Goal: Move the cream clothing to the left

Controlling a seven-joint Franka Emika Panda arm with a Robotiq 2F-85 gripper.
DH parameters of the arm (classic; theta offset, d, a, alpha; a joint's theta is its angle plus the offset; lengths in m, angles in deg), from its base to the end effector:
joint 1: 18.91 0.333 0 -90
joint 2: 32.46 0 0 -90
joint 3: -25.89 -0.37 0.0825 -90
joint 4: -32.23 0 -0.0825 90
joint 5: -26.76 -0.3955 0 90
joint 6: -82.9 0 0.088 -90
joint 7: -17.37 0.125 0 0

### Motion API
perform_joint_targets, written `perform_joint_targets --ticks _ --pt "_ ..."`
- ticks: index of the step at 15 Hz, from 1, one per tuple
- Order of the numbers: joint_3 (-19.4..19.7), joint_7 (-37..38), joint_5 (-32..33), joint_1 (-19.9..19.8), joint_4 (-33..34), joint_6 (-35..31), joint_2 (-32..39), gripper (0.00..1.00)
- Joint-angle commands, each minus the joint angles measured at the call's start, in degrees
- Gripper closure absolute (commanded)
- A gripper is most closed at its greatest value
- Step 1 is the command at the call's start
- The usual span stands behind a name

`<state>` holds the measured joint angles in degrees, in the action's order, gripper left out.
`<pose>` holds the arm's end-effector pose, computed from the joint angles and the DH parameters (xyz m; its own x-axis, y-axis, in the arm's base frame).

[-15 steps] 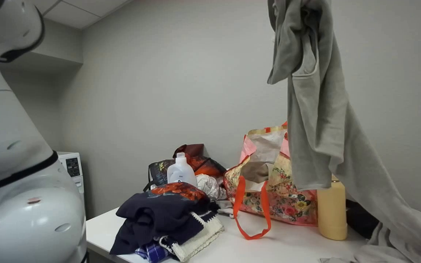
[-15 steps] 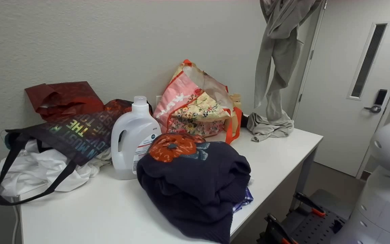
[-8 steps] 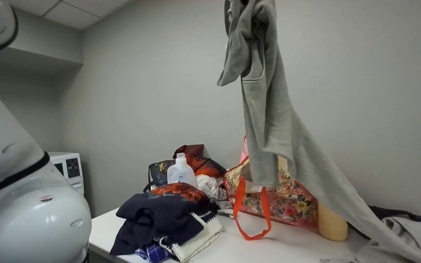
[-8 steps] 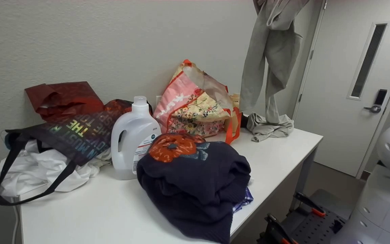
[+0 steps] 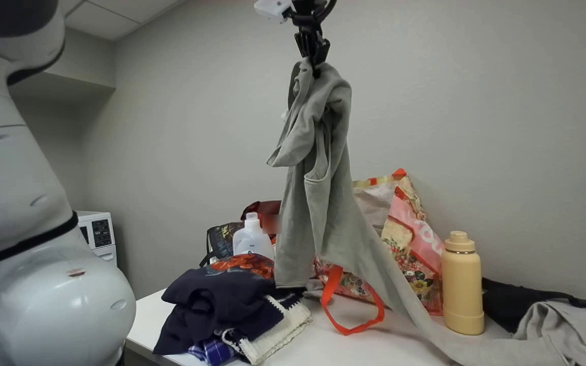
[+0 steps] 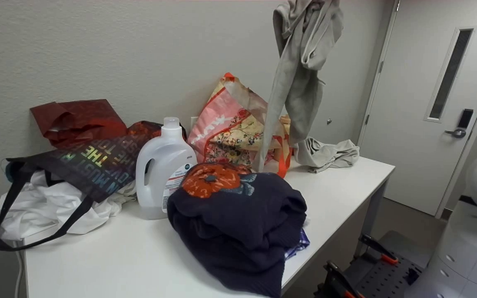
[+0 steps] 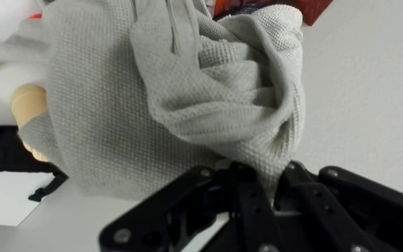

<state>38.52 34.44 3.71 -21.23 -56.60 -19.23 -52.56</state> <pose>0.4192 -0.1065 0.8791 0.7301 -0.5743 0.3702 -0.3115 -0.7620 -0.5678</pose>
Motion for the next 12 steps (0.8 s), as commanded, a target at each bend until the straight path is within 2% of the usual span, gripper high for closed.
perform_joint_targets --ticks 1,6,12 --pt "-1.3 0.3 -0.6 -1.6 -1.1 -0.2 5.1 0.97" --pt "-0.8 3.4 3.9 -5.5 -3.7 -3.5 10.8 0.97" --pt "0.8 3.9 12.3 -10.7 -11.8 -5.2 8.5 0.97"
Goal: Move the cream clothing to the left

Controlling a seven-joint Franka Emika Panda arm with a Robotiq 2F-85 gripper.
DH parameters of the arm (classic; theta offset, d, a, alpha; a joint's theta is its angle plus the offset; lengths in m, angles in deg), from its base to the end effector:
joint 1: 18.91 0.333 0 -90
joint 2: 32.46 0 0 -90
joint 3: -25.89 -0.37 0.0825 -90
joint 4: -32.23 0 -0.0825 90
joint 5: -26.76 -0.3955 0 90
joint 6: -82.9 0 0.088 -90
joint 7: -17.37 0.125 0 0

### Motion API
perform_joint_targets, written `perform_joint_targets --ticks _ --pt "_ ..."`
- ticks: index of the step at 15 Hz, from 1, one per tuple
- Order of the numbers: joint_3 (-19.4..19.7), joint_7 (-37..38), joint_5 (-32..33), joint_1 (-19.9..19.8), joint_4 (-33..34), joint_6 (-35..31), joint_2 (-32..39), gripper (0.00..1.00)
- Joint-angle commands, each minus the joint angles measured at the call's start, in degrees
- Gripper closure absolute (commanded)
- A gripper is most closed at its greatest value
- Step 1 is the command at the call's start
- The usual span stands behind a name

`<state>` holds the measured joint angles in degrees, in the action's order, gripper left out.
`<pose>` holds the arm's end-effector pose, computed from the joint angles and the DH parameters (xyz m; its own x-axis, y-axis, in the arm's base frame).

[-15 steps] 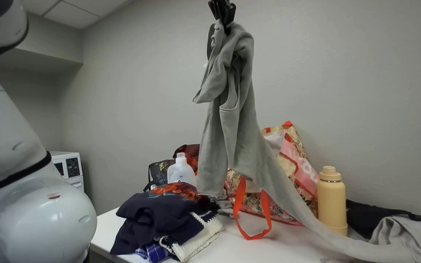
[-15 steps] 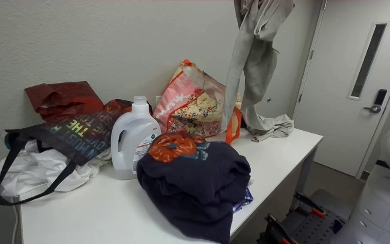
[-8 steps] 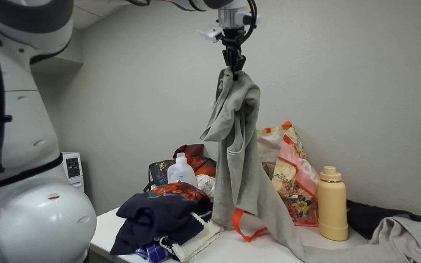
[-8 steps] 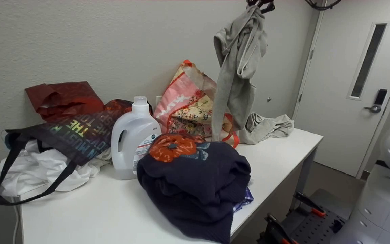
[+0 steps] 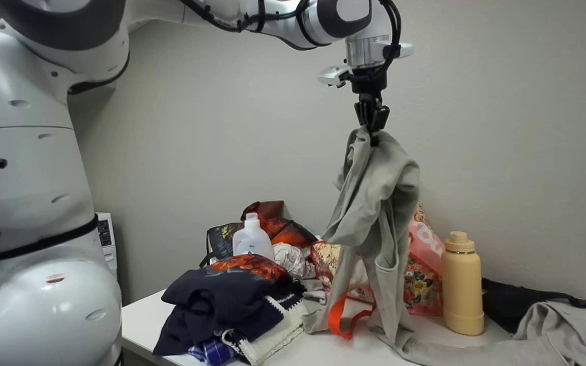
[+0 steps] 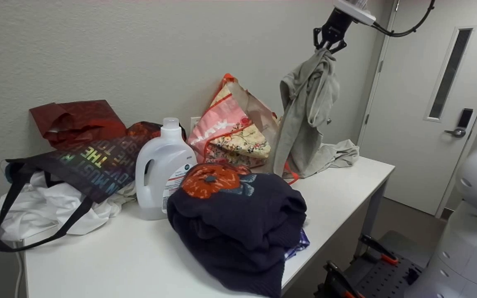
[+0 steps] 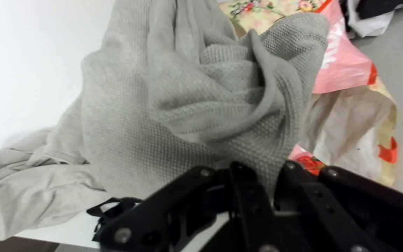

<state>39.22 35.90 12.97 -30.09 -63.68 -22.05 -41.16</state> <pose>0.4959 -0.2138 0.7219 0.6729 -0.7150 0.1896 -0.6340 -0.6895 -0.3503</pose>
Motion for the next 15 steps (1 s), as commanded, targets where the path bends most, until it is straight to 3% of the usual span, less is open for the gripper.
perform_joint_targets --ticks 1,9,11,15 --pt "0.5 2.3 3.7 -2.6 -5.6 -1.9 -2.8 0.97" --pt "0.4 3.6 7.8 -4.1 -21.7 2.8 -2.0 0.97" --pt "0.0 4.1 7.2 -3.9 -26.2 0.4 -1.7 0.97" --pt "0.1 3.0 3.3 -3.7 -33.3 -10.2 -1.3 0.97"
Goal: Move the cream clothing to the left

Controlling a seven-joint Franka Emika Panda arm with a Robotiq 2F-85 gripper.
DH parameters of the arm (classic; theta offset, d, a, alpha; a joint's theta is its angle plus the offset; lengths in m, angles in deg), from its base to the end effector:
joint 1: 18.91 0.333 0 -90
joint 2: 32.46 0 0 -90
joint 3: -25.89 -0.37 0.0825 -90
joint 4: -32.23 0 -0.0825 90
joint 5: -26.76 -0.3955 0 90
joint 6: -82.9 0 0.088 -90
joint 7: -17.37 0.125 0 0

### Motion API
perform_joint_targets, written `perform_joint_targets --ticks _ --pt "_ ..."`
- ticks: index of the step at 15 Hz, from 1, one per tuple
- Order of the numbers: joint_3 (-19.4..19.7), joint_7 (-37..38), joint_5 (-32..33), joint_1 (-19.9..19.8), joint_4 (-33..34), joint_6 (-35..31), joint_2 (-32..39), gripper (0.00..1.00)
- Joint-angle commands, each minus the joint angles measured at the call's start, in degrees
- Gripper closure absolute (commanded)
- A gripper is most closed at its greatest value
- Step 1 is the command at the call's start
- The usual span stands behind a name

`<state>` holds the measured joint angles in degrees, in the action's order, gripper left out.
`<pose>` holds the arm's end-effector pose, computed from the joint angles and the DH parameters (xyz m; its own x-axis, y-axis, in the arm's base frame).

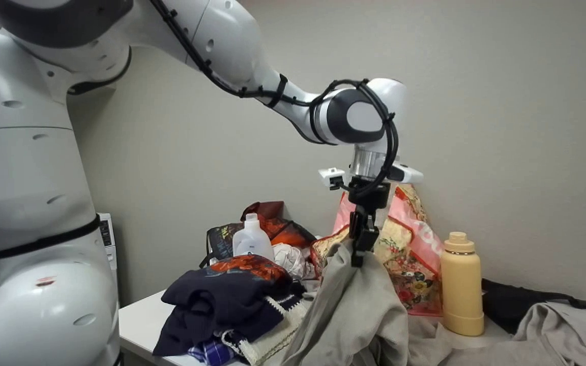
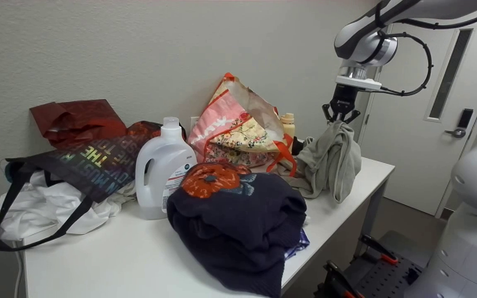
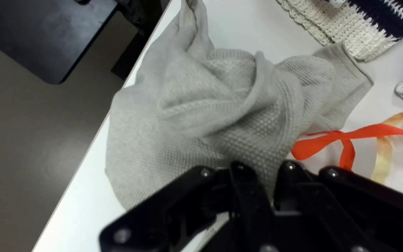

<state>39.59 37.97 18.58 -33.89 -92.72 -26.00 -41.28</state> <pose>0.4331 -0.2267 0.4752 0.6109 -0.7702 -0.1835 -0.7912 -0.6024 -0.1055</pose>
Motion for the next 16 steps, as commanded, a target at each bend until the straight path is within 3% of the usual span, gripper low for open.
perform_joint_targets --ticks 1,7,8,9,11,16 --pt "-0.2 0.9 -3.1 0.1 -5.3 -9.2 -0.9 0.97" --pt "-0.5 2.1 -8.4 0.4 -9.3 -25.8 1.7 0.97" --pt "-0.5 2.5 -8.0 0.4 -9.6 -27.2 2.1 0.62" --pt "-0.6 3.2 -7.1 0.3 -9.9 -28.6 2.5 0.61" --pt "-0.6 6.0 -3.9 -0.1 -9.6 -28.7 2.7 0.47" --pt "-1.3 11.2 5.0 -0.2 -5.4 -20.3 -0.9 0.1"
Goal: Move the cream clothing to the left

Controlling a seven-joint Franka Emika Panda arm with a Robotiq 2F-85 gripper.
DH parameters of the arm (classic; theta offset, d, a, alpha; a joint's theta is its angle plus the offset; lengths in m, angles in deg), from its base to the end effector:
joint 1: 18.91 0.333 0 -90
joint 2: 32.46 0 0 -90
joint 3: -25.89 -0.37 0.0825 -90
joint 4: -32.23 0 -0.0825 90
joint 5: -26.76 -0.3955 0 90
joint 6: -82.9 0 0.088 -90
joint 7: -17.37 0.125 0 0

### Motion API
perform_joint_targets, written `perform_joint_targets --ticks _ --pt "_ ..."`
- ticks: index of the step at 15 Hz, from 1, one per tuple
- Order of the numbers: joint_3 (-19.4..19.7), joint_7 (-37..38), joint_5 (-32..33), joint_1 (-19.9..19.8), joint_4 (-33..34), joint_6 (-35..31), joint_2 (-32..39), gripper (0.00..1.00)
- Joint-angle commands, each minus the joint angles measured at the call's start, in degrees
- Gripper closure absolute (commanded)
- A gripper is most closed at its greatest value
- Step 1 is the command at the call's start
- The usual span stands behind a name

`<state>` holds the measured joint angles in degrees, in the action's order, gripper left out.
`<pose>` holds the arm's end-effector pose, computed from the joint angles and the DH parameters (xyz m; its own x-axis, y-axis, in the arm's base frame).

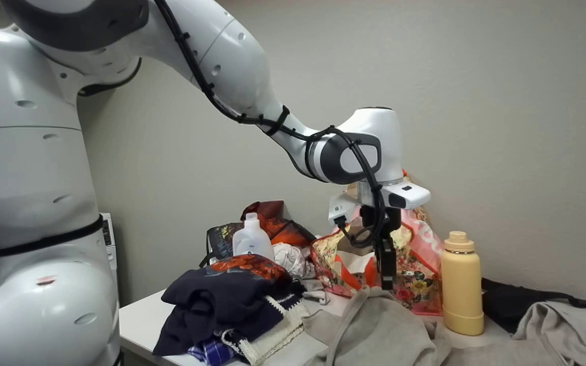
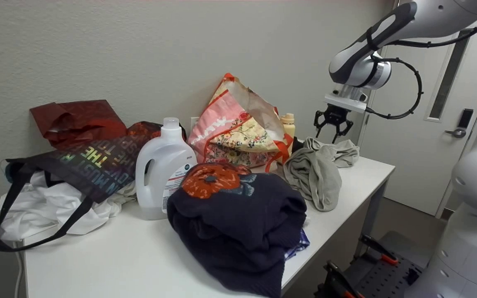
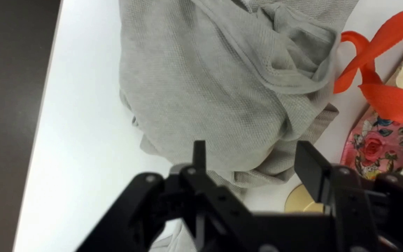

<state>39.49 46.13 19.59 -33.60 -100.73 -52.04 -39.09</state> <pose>0.4523 -0.2418 0.4304 0.4672 -0.8820 0.0612 -0.8643 -0.4702 -0.1787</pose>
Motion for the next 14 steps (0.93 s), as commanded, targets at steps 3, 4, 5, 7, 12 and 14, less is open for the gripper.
perform_joint_targets --ticks 3,4,5,7,12,14 --pt "-2.1 1.6 6.9 -0.2 8.7 14.5 -4.7 0.0" --pt "-2.4 1.0 7.2 0.0 11.2 17.6 -5.1 0.0" --pt "-2.7 0.7 7.4 0.1 13.6 19.9 -5.2 0.0" --pt "-3.1 0.4 7.4 0.2 18.3 23.4 -5.0 0.0" --pt "-3.1 -0.1 6.8 0.4 24.5 27.0 -3.6 0.0" --pt "-3.0 -0.2 6.9 0.3 24.9 26.6 -3.3 0.0"
